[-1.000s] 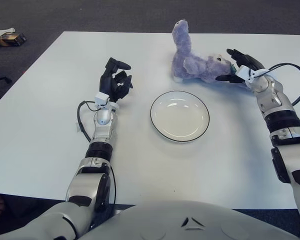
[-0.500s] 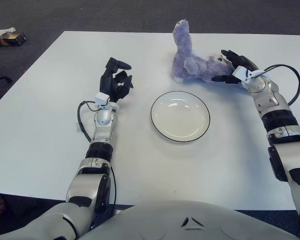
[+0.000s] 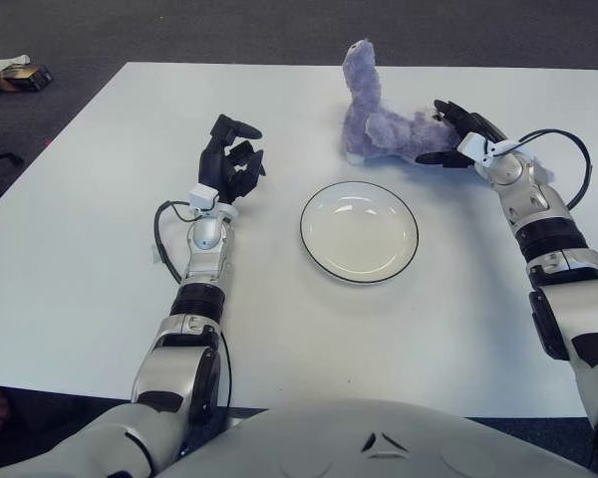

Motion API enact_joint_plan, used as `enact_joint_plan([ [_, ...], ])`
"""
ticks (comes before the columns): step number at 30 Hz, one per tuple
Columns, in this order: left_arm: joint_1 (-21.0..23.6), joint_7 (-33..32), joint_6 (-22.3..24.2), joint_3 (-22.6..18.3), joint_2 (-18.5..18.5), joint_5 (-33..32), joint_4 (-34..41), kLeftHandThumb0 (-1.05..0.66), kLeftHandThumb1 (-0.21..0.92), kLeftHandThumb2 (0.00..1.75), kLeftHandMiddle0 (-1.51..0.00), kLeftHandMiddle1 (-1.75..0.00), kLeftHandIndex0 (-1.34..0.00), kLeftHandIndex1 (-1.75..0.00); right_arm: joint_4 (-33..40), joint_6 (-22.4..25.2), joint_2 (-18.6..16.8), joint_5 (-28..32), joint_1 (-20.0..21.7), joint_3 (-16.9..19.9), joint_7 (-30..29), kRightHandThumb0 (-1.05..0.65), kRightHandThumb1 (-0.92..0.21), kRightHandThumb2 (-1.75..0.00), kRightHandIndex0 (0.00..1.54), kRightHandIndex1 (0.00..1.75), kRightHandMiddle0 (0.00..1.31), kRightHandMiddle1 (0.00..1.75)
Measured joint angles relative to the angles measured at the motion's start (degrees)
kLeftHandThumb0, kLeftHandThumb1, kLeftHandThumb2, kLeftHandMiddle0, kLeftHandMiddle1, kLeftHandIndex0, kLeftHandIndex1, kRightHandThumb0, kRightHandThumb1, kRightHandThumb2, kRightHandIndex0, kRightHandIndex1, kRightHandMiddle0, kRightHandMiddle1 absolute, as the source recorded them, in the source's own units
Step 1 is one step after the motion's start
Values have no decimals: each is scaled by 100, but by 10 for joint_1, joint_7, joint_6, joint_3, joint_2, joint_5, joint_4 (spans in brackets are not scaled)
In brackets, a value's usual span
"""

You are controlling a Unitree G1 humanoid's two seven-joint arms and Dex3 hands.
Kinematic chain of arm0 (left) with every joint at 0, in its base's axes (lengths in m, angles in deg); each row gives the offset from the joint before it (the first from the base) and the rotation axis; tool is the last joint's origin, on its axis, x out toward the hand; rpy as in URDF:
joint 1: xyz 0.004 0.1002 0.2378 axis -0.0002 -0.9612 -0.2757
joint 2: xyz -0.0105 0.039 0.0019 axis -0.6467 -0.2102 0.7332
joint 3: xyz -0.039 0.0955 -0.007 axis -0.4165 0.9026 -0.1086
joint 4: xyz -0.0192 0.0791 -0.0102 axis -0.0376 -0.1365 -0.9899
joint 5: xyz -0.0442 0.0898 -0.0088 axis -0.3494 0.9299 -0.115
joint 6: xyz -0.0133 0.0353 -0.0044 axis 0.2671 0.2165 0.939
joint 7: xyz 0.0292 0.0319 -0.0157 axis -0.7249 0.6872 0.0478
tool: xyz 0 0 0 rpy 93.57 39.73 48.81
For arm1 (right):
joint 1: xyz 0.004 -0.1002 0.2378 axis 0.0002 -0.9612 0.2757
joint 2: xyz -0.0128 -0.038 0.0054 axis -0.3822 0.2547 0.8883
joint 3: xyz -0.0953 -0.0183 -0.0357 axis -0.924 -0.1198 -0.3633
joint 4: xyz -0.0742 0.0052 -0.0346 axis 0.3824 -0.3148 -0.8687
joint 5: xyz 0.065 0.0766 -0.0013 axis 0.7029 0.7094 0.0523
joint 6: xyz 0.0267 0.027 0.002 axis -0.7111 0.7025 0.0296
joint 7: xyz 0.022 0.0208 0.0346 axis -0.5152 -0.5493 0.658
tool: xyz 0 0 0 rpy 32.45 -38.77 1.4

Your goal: Put the doll into the plate.

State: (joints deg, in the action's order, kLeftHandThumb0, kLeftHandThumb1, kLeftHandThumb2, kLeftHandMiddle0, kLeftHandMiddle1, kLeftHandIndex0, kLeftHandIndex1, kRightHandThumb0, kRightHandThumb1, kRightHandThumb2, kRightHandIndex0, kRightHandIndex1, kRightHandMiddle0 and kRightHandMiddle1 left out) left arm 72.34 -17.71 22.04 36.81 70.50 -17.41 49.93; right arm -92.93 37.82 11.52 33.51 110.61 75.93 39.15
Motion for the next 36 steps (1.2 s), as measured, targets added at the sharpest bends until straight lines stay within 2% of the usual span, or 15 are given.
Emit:
enact_joint_plan([
  [27, -1, 0, 0, 0, 0, 1, 2, -36, 92, 31, -91, -175, -42, -152, 2, 2, -6, 15, 0, 0, 24, -72, -84, 0, 14, 1, 25, 2],
  [30, -1, 0, 0, 0, 0, 1, 2, -36, 92, 31, -91, -175, -42, -152, -1, -1, -6, 15, 0, -1, 22, -70, -85, 0, 28, 3, 35, 4],
  [36, -1, 0, 0, 0, 0, 1, 2, -36, 92, 31, -91, -175, -42, -152, -21, -12, -6, 12, 0, -9, 5, -66, -85, 0, 39, 3, 45, 7],
])
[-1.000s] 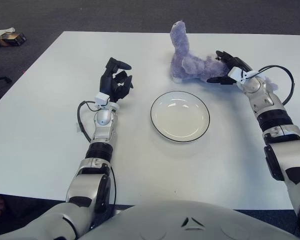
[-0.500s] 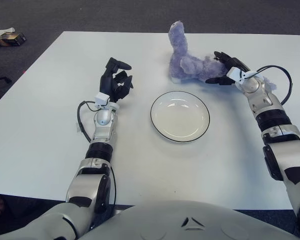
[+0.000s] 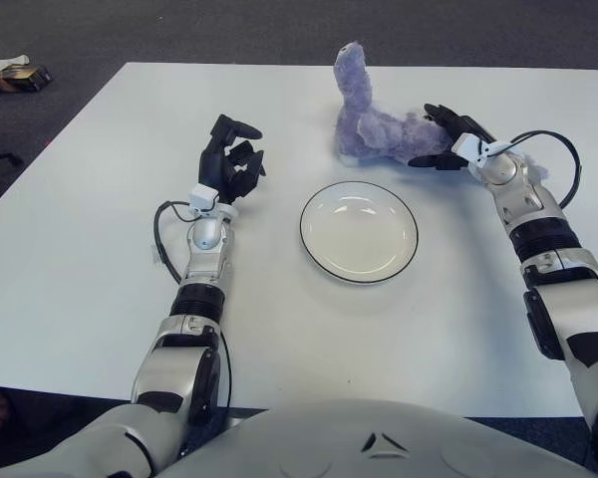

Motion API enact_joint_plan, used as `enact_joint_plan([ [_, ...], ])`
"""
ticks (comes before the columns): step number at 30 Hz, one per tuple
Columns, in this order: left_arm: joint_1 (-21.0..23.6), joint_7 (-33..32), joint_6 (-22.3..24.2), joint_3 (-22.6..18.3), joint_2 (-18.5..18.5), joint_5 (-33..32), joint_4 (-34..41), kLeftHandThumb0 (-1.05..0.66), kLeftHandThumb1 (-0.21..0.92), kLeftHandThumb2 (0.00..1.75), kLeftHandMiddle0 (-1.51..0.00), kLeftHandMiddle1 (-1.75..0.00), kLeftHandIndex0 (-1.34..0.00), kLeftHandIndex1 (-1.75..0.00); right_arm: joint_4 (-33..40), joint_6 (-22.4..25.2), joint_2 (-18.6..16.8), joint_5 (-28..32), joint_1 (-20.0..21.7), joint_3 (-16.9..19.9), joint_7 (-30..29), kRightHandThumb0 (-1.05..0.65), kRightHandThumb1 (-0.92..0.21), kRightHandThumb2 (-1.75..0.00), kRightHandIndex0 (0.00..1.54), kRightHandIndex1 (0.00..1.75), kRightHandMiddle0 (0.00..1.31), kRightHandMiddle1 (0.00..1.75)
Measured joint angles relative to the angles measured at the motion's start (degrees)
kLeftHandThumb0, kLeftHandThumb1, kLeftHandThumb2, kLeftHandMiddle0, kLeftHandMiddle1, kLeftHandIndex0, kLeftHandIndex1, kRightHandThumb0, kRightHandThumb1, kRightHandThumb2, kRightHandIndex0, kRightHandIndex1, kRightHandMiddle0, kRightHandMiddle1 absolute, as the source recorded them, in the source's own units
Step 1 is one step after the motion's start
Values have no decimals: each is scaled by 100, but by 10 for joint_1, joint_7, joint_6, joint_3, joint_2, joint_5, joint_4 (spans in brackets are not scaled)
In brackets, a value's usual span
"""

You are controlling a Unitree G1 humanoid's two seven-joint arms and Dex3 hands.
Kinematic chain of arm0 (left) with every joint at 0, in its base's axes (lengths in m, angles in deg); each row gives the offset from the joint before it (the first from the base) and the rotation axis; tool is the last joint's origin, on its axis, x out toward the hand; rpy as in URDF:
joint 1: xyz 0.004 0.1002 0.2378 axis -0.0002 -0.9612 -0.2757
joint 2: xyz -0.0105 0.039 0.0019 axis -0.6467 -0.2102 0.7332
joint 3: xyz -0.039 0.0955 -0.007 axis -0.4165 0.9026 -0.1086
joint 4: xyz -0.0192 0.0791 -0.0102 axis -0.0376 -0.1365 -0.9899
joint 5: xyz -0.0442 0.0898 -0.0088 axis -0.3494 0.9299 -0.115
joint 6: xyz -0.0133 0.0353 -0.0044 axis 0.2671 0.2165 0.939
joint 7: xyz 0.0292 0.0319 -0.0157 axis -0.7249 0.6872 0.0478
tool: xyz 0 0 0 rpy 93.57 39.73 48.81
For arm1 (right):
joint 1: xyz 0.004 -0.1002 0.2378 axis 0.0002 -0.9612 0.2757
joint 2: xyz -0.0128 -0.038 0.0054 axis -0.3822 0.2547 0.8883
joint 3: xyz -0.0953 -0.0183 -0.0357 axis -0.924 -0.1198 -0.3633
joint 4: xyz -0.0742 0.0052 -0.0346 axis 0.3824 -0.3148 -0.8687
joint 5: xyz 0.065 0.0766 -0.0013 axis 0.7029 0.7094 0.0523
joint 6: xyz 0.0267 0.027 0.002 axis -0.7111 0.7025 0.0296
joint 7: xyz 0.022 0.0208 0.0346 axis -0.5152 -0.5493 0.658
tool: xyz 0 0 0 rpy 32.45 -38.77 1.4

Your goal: Put the doll into the plate.

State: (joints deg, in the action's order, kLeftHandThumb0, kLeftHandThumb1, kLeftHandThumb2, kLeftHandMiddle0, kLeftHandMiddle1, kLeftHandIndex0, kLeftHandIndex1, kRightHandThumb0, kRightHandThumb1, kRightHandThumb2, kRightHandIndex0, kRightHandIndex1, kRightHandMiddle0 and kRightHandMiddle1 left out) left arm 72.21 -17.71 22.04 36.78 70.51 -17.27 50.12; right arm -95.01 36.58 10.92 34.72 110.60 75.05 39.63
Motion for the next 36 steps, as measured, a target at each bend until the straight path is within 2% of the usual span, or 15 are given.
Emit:
enact_joint_plan([
  [5, 0, 0, 0, 0, 0, 0, 0, -36, 92, 31, -91, -175, -42, -152, -8, -4, 0, -1, 0, -4, -7, -66, -85, 0, 40, 2, 47, 6],
  [6, 0, 0, 0, 0, 0, 0, 0, -36, 92, 31, -91, -175, -42, -152, -10, -5, -1, -1, 0, -4, -10, -56, -88, -4, 38, 49, 53, 50],
  [7, 0, 0, 0, 0, 0, 0, 0, -36, 92, 31, -91, -175, -42, -152, -15, -9, -1, -5, 1, -6, -25, -52, -89, -5, 36, 68, 55, 66],
  [8, 0, 0, 0, -1, 0, 0, 0, -36, 92, 31, -91, -175, -42, -152, -23, -13, -3, -12, 1, -9, -46, -33, -89, -14, 34, 101, 57, 85],
  [9, 0, 0, 0, -1, 0, 0, -1, -36, 92, 31, -91, -175, -42, -152, -36, -22, -6, -20, 2, -13, -78, -21, -89, -19, 33, 121, 58, 97],
  [10, 0, 0, 0, -1, 0, 0, -1, -36, 92, 31, -91, -175, -42, -152, -47, -29, -9, -25, 2, -16, -102, -17, -86, -28, 32, 130, 57, 104],
  [11, 0, 0, 0, -1, 0, 0, -1, -36, 92, 31, -91, -175, -42, -152, -59, -38, -12, -29, 2, -17, -123, -11, -79, -44, 30, 145, 56, 116],
  [14, 0, 0, 0, -1, 0, -1, -1, -36, 92, 31, -91, -175, -43, -152, -95, -72, -16, -39, 2, -25, -176, -4, -66, -74, 28, 165, 53, 138],
  [17, 0, 0, 0, -1, 0, -1, -1, -36, 92, 31, -91, -175, -43, -151, -125, -104, -16, -47, 2, -33, -218, -1, -57, -91, 29, 171, 52, 149],
  [21, 0, 0, 0, -1, 0, -2, -1, -36, 92, 31, -91, -175, -43, -151, -150, -127, -16, -59, 4, -44, -263, 0, -50, -105, 32, 174, 51, 160],
  [25, 0, 0, 0, -1, 0, -3, -2, -36, 92, 30, -91, -175, -43, -151, -164, -133, -16, -64, 9, -52, -287, 0, -41, -117, 46, 166, 48, 171],
  [29, 0, 0, -1, -2, 0, -5, -2, -36, 92, 30, -91, -175, -43, -151, -171, -135, -17, -65, 11, -54, -306, 0, -36, -125, 54, 168, 44, 173],
  [31, 0, 0, -1, -2, 0, -6, -3, -36, 92, 30, -91, -175, -43, -151, -175, -136, -18, -64, 11, -54, -313, 0, -27, -137, 59, 174, 48, 172],
  [36, 1, 1, -1, -2, 0, -7, -3, -36, 92, 30, -91, -175, -44, -151, -181, -136, -26, -55, 11, -45, -325, 0, -24, -139, 62, 175, 51, 169],
])
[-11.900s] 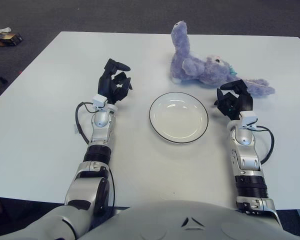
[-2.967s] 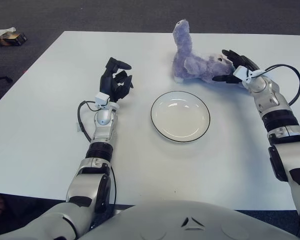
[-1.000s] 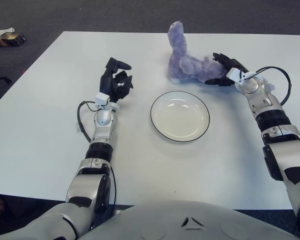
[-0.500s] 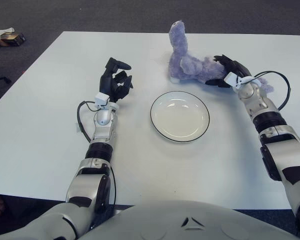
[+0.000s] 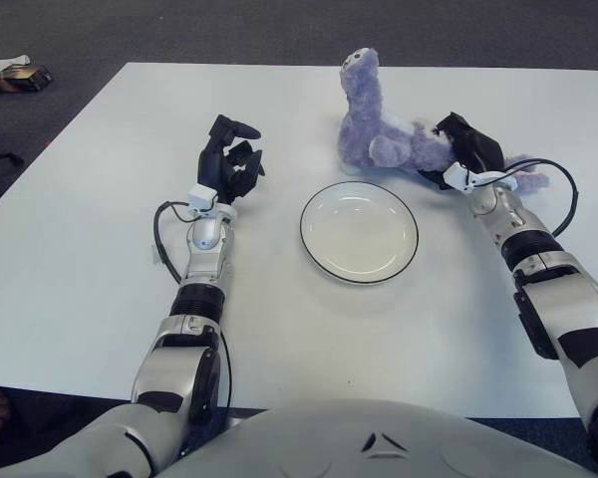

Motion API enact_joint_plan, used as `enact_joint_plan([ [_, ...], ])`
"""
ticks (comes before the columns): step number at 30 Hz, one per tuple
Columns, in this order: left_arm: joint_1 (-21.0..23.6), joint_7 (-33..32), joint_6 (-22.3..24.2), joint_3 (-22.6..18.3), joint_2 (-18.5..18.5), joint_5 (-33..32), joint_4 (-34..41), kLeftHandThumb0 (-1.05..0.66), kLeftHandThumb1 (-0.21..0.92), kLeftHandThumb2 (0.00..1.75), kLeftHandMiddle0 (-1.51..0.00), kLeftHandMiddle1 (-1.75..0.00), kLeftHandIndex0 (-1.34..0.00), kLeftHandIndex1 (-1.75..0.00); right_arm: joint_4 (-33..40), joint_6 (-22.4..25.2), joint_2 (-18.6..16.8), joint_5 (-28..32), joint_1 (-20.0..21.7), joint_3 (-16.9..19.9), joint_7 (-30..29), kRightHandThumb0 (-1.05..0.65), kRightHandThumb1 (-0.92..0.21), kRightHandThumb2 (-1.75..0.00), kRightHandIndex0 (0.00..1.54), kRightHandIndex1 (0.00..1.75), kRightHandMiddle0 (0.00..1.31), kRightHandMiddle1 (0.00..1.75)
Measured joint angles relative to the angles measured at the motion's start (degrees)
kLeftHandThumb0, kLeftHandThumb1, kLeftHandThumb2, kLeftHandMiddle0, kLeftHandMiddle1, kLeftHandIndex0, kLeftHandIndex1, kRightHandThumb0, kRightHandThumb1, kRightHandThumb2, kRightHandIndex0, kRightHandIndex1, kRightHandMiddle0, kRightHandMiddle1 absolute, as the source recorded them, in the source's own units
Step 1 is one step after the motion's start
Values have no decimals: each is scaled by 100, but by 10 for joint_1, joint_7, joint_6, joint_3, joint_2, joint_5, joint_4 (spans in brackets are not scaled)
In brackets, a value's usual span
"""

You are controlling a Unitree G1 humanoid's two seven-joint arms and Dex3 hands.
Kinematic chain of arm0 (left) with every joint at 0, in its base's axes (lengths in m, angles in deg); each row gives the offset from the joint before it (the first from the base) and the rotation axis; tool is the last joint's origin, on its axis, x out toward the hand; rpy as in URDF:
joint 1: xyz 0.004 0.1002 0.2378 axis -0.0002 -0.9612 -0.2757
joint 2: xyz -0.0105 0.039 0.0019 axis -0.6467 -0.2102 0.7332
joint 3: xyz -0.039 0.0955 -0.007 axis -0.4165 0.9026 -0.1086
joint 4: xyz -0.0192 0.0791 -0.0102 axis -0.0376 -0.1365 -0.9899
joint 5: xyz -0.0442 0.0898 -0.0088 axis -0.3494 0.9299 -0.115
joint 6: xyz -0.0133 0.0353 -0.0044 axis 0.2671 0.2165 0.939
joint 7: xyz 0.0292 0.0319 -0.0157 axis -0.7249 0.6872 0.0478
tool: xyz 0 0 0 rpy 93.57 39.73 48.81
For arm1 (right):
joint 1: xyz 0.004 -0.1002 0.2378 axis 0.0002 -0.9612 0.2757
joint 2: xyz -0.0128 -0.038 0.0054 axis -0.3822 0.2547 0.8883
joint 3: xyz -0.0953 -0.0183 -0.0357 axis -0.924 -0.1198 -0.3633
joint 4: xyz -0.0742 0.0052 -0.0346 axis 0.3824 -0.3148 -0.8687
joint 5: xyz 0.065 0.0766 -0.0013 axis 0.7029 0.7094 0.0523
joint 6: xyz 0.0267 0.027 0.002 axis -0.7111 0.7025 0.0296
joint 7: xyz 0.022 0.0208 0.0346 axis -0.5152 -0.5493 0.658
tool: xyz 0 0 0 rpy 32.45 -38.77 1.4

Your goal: Put the doll into the plate.

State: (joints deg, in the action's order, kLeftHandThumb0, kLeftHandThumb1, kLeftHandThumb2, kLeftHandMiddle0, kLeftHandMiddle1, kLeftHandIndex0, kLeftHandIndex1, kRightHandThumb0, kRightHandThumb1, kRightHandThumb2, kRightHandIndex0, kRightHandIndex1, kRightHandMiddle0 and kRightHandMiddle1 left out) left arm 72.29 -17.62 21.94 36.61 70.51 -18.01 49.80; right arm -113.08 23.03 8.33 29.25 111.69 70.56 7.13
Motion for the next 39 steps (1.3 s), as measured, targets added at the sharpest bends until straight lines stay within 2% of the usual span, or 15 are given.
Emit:
enact_joint_plan([
  [8, 0, 0, -1, 0, 0, -2, -1, -36, 92, 30, -92, -175, -44, -150, -1, 6, -6, 13, 0, 9, -2, 0, -23, -141, 63, 175, 50, 172],
  [14, 1, 0, -1, 0, 0, -2, -1, -36, 92, 30, -92, -175, -44, -150, 2, 12, -9, 19, -1, 14, -2, 0, -31, -133, 58, 174, 42, 174],
  [19, 1, 0, -1, 0, 0, -2, -2, -36, 92, 30, -92, -175, -44, -150, 11, 15, -10, 22, -5, 21, 1, 0, -33, -130, 58, 172, 40, 175],
  [27, 3, 0, -1, 0, -1, -2, -5, -36, 92, 30, -92, -175, -44, -150, 55, 25, -7, 35, -27, 35, 26, 0, -35, -127, 59, 169, 39, 175],
  [39, 3, 0, -2, 0, -1, -2, -7, -36, 92, 29, -92, -175, -44, -150, 137, 64, 3, 37, -55, 53, 71, 0, -36, -125, 59, 167, 38, 175],
])
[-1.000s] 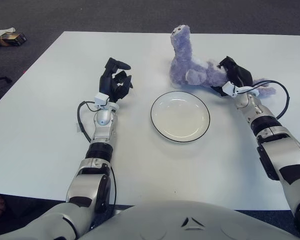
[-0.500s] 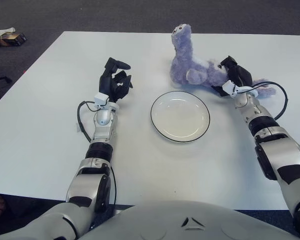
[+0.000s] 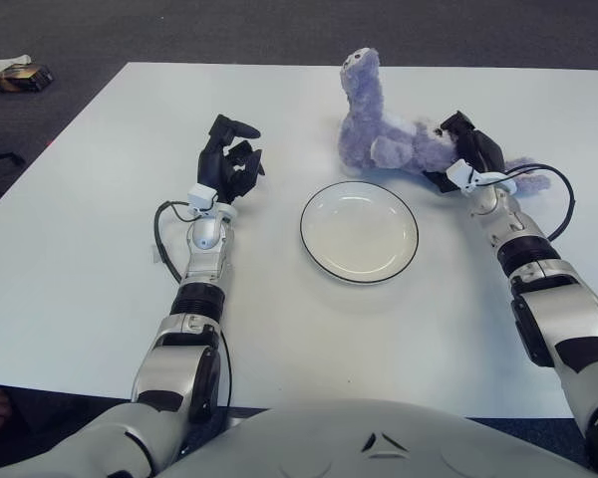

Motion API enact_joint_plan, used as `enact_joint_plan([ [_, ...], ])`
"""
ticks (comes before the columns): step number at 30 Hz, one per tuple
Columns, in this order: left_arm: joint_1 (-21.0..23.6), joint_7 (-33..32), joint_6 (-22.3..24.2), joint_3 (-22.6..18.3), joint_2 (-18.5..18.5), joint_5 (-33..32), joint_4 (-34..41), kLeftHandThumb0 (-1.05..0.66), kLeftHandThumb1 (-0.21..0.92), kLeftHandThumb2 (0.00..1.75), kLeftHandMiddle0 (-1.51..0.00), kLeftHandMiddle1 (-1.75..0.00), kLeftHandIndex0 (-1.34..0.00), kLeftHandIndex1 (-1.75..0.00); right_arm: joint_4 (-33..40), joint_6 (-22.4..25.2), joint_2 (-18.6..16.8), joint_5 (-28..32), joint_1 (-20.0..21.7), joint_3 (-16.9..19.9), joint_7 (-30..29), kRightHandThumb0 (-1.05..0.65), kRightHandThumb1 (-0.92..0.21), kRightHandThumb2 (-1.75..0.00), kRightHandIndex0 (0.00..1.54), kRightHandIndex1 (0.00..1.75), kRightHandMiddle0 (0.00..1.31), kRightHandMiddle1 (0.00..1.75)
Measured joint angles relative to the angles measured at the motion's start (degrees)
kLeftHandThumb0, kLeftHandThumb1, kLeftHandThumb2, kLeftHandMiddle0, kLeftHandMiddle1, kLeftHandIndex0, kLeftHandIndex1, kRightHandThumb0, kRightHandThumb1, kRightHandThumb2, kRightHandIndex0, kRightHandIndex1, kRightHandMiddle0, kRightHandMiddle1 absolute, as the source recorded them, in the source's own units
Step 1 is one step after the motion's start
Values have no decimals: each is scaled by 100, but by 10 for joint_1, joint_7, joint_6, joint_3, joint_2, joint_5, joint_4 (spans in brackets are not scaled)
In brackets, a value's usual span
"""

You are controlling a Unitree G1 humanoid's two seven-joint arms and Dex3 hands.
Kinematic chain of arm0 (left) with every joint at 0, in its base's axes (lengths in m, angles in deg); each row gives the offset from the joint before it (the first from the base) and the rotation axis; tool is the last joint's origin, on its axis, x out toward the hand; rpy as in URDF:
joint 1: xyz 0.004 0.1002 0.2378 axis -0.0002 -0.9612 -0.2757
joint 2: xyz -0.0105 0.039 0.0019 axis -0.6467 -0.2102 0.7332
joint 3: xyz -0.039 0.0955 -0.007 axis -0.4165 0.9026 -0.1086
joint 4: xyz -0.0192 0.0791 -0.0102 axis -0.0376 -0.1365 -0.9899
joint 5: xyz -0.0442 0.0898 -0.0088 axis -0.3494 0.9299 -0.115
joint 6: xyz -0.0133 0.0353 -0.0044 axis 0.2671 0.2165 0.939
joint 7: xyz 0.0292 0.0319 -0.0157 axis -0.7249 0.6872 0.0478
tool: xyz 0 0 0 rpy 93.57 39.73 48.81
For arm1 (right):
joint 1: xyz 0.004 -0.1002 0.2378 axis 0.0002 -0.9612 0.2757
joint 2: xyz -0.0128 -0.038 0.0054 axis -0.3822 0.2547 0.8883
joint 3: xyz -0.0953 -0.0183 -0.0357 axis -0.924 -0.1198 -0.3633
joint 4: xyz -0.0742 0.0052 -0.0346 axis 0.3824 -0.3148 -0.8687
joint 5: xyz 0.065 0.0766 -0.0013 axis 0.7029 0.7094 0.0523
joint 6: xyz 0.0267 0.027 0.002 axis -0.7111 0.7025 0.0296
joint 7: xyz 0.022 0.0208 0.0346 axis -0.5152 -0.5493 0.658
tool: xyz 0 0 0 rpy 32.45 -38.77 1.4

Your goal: Put the doll into the plate.

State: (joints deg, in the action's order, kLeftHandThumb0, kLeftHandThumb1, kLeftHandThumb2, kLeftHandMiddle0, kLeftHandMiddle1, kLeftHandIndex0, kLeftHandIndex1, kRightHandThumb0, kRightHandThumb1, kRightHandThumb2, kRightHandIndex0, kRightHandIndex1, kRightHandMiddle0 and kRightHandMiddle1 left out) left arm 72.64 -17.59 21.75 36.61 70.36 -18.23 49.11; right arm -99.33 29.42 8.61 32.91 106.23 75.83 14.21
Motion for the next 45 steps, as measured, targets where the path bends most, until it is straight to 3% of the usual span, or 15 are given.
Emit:
enact_joint_plan([
  [21, 0, 0, 0, 0, 0, 0, 0, -36, 92, 30, -92, -175, -44, -150, 108, 36, 1, 4, -16, 31, 35, 0, -38, -123, 57, 167, 37, 175],
  [45, 2, -1, 0, 0, 1, 1, -4, -36, 92, 30, -91, -175, -44, -151, 208, 20, 2, -7, -41, 41, 36, 0, -37, -123, 60, 163, 38, 175],
])
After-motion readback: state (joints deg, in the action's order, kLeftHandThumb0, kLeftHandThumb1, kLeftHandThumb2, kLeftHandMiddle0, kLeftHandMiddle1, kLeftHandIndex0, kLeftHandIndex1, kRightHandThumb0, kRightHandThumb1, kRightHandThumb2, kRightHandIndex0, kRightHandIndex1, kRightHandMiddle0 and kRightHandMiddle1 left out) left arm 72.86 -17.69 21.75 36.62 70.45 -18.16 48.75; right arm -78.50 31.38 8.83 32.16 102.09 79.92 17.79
